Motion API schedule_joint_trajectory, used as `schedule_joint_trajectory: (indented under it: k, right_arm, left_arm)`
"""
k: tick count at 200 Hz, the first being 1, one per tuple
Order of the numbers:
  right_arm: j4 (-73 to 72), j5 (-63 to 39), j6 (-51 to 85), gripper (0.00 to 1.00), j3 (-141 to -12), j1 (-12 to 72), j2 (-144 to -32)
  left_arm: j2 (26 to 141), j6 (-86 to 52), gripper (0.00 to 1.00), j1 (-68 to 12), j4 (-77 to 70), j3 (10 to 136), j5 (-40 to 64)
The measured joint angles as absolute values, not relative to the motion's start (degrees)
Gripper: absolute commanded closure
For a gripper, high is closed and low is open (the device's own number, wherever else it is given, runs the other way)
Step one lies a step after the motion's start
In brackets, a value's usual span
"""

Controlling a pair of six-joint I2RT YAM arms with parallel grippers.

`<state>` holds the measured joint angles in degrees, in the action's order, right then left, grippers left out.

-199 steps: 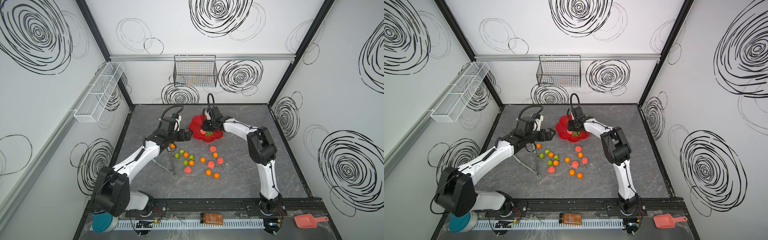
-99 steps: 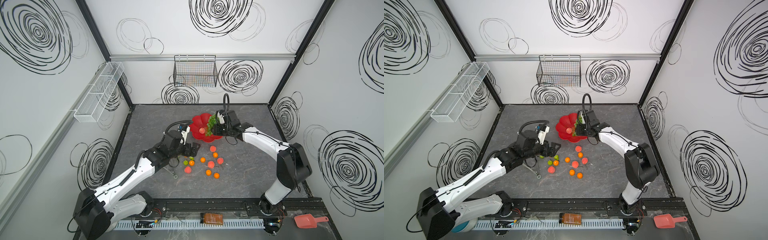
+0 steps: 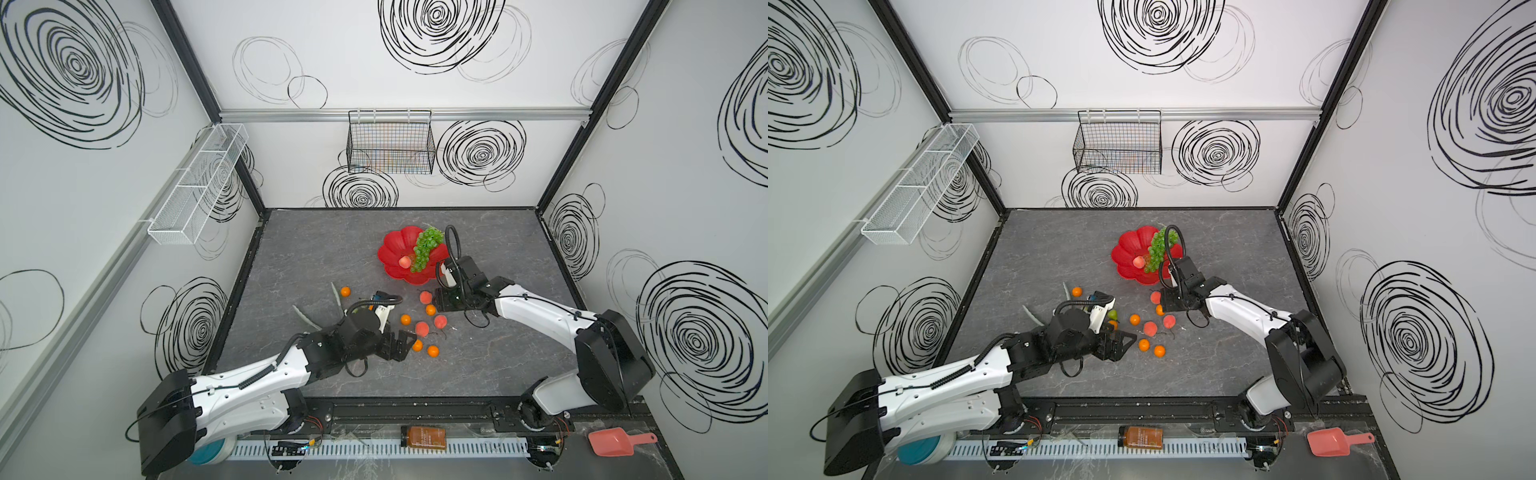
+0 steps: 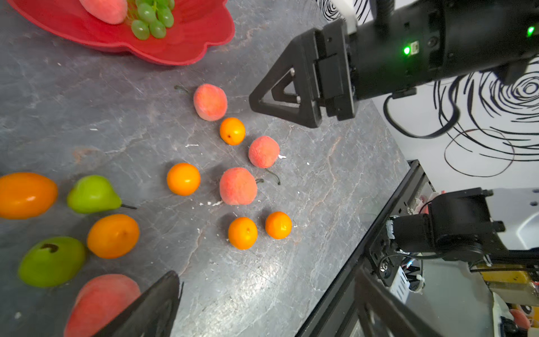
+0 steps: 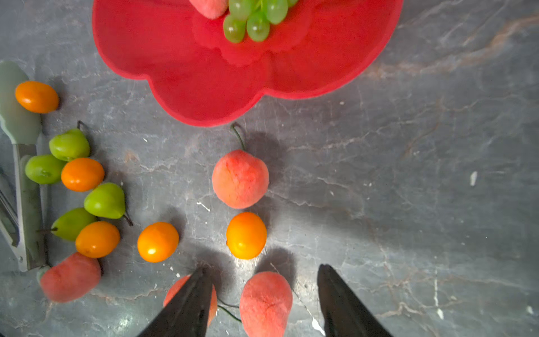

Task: Arrange fruit in a fruit bowl
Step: Pick up the fruit from the center of the table.

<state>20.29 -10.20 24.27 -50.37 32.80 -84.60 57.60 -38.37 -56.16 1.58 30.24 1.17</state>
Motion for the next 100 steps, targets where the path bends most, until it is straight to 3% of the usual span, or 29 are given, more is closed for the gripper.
schedule_joint_trajectory:
  k: [31,100]
  right_arm:
    - [20.84,-8.43,23.92,0.29,-49.43,33.85,-84.75]
    - [21.15,-5.26,23.99,0.32,-49.45,34.54,-88.47]
  left_arm:
    - [57.74,-41.06,0.04,-59.92,-1.23,28.38,-0.82]
    - [58.24,-42.7,0.04,-61.41,-3.9,28.36,-3.73]
